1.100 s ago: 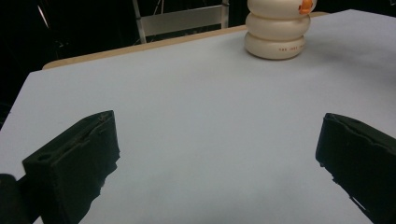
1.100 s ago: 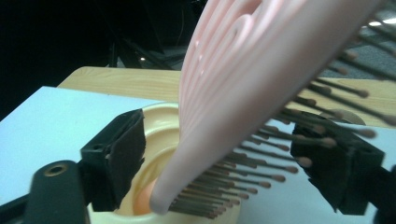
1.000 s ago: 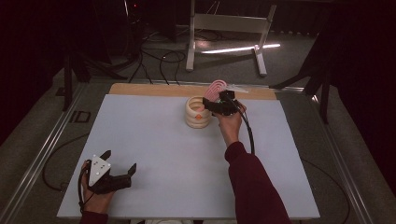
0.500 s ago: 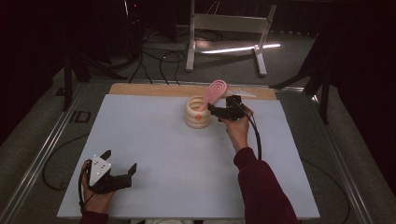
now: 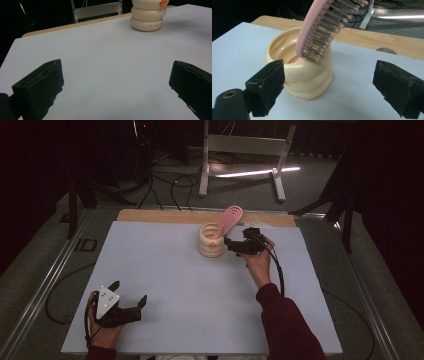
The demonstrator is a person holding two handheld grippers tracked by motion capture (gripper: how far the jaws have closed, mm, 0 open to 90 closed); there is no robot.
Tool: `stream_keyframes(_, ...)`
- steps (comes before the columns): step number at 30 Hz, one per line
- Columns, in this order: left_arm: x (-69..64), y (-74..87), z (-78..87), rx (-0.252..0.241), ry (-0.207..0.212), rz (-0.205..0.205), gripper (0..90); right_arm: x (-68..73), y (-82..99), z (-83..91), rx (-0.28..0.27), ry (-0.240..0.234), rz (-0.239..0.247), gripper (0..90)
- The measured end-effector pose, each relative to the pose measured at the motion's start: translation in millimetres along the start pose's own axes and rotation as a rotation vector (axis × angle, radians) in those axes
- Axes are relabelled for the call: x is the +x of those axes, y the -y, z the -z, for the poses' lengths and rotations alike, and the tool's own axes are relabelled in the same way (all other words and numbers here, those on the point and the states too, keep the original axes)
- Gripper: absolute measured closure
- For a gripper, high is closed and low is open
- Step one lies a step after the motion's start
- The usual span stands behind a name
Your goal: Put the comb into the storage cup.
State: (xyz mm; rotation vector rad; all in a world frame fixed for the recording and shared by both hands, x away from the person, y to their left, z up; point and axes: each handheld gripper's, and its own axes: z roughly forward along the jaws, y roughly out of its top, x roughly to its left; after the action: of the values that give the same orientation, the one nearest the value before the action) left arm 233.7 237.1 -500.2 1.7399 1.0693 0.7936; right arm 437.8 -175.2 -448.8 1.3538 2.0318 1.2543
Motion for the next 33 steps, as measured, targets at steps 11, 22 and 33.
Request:
stream_keyframes(11,-1.3,-0.2,-0.7,0.001,0.003,-0.003,0.2,-2.7,11.0,20.0,0.027,-0.017,0.038,8.4)
stream_keyframes(22,-1.8,-1.6,-1.1,-0.001,0.007,0.004,0.2,-13.0,33.8,46.6,-0.003,-0.004,0.038,8.4)
stream_keyframes(33,0.0,-4.3,-1.6,-0.003,0.003,0.008,0.2,-20.7,58.4,74.2,-0.007,0.030,0.075,8.4)
